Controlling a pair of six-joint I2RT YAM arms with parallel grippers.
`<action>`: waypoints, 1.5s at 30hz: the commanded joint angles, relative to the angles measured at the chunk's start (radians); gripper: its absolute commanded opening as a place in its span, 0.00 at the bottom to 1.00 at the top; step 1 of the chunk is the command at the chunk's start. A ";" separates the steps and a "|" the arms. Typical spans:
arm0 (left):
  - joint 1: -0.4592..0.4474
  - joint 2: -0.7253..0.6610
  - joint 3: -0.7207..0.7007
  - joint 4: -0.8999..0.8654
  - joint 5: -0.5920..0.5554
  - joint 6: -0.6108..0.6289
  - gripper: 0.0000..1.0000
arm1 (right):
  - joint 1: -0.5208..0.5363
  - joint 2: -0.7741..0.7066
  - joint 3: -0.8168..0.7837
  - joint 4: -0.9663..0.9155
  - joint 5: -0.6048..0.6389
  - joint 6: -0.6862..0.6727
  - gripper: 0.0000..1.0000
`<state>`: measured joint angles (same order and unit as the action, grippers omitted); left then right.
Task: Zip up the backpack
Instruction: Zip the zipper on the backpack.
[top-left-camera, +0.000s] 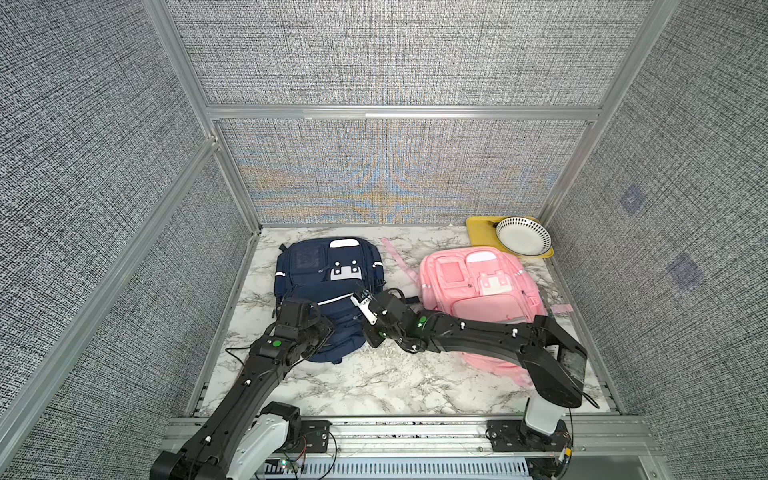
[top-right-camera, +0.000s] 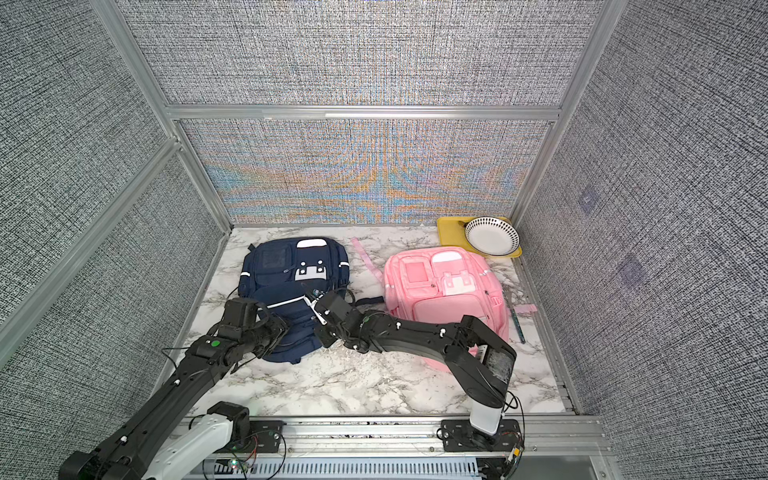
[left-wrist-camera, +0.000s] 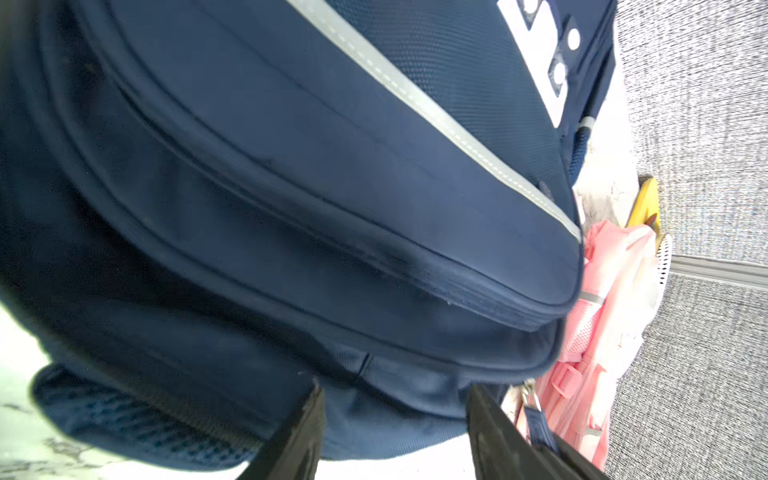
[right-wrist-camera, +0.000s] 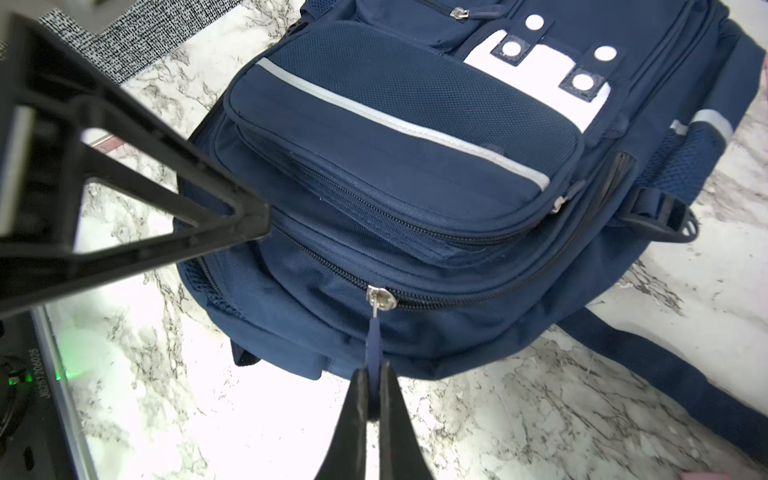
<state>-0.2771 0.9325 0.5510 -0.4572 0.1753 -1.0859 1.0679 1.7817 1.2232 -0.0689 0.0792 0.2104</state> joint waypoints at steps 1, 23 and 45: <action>0.000 0.038 -0.014 0.062 -0.004 -0.006 0.57 | 0.006 -0.012 -0.001 0.047 -0.011 0.003 0.00; 0.001 0.111 0.019 0.002 -0.145 0.062 0.00 | 0.006 -0.037 -0.102 0.063 0.008 0.004 0.00; -0.007 -0.008 -0.039 0.003 0.044 -0.080 0.57 | -0.008 0.007 -0.021 0.053 0.016 -0.014 0.00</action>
<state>-0.2821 0.9394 0.5327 -0.4641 0.1871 -1.1099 1.0607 1.7847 1.1877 -0.0498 0.0830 0.2020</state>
